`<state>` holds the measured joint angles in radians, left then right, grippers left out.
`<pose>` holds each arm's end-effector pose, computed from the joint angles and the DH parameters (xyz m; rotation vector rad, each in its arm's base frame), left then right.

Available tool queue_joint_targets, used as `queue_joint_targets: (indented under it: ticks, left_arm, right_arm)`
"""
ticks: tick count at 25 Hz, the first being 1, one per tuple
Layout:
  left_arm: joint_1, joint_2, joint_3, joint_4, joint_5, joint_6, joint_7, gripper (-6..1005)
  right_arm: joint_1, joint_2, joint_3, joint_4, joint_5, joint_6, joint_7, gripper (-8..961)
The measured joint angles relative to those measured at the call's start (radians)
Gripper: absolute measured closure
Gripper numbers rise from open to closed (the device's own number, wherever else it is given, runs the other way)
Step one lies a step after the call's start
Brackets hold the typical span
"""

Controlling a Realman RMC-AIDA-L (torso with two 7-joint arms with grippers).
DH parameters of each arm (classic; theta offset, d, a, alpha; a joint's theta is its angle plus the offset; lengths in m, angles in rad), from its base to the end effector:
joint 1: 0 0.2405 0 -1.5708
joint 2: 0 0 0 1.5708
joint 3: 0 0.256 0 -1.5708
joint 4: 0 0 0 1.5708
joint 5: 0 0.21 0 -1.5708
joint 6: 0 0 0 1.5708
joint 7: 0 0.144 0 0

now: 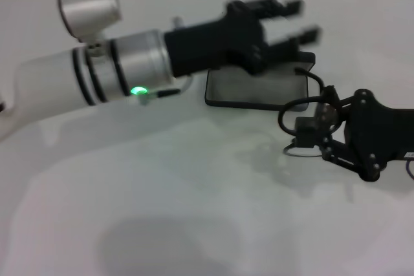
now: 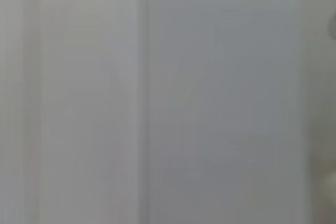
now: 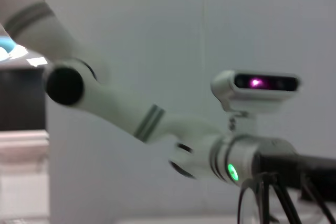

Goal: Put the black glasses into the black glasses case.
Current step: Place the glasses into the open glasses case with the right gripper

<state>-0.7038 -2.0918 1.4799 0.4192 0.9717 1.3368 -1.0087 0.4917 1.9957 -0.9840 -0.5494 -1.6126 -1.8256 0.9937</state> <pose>-0.1401 0.3563 -0.0680 -2.6514 -0.2134 -1.1996 0.2320 0.2927 0.0103 -2.8371 -0.0111 1.0921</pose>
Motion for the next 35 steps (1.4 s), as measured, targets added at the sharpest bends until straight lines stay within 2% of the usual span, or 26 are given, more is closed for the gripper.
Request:
queue_joint_targets:
  ticks: [3, 6, 9, 13, 17, 23, 30, 35]
  left_arm:
    - [0.036, 0.0, -0.072, -0.013, -0.015, -0.03, 0.031, 452]
    - [0.07, 0.001, -0.164, -0.02, -0.018, -0.034, 0.065, 452]
    - [0.096, -0.006, -0.236, -0.027, -0.041, -0.034, 0.117, 453]
    - [0.131, -0.006, -0.246, -0.068, -0.151, -0.034, 0.189, 453]
    - [0.139, -0.003, -0.247, -0.093, -0.172, -0.035, 0.222, 453]
    - [0.133, -0.004, -0.244, -0.1, -0.174, -0.052, 0.254, 453]
    - [0.13, -0.005, -0.243, -0.111, -0.175, -0.058, 0.276, 453]
    - [0.128, -0.006, -0.244, -0.112, -0.175, -0.058, 0.282, 453]
  right_arm:
    - [-0.034, 0.003, -0.006, -0.088, -0.013, 0.054, -0.002, 835]
    - [-0.074, 0.025, -0.037, -0.277, -0.073, 0.141, 0.055, 835]
    - [-0.102, 0.026, -0.154, -0.445, -0.116, 0.297, 0.179, 835]
    - [-0.101, 0.025, -0.317, -0.579, -0.204, 0.506, 0.305, 835]
    - [-0.075, 0.026, -0.464, -0.666, -0.324, 0.673, 0.45, 835]
    - [0.02, 0.027, -0.506, -0.675, -0.489, 0.737, 0.627, 835]
    - [0.156, 0.03, -0.597, -0.598, -0.655, 0.816, 0.787, 836]
    - [0.201, 0.032, -0.683, -0.566, -0.712, 0.861, 0.852, 836]
